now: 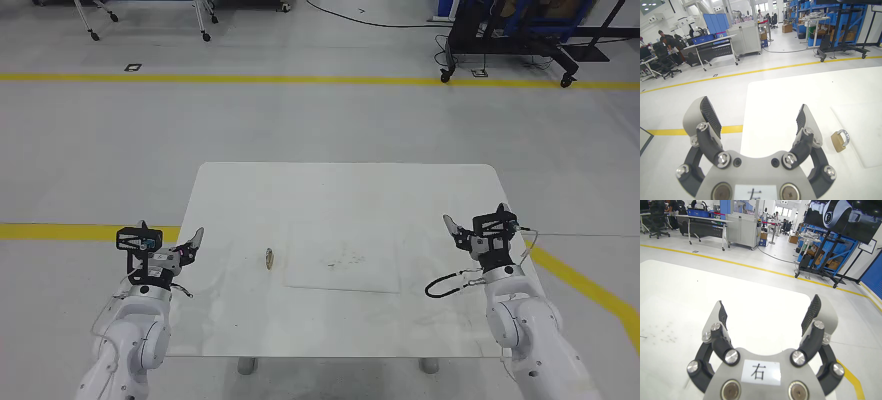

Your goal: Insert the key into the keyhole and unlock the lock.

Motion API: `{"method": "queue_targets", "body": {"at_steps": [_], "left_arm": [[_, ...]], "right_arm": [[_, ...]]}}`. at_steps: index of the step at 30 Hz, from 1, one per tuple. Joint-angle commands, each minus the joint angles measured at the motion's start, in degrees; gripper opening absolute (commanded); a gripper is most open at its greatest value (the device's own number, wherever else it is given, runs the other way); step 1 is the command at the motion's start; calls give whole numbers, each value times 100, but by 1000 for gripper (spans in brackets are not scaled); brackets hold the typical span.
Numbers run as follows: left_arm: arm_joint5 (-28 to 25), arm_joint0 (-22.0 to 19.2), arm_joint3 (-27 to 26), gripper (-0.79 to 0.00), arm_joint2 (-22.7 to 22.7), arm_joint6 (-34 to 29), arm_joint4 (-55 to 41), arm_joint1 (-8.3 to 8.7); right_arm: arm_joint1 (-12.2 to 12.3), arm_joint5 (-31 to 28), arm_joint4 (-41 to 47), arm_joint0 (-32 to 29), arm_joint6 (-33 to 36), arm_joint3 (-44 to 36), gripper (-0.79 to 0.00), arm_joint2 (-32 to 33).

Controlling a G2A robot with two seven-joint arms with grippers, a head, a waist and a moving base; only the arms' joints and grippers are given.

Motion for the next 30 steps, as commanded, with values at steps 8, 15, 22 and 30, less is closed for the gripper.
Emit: {"method": "queue_targets", "body": {"at_steps": [8,15,22,30], "left_arm": [[0,0,0,0,0,0,0,0],[0,0,0,0,0,0,0,0],[0,0,0,0,0,0,0,0],[0,0,0,0,0,0,0,0]], "right_arm": [[-8,-700,-278,562,448,230,0,-465],[-8,-700,-278,562,448,230,0,-465],[9,-1192,-499,717,542,262,0,-629],[13,-3214,-931,2073,442,1367,0,-1489]]}}
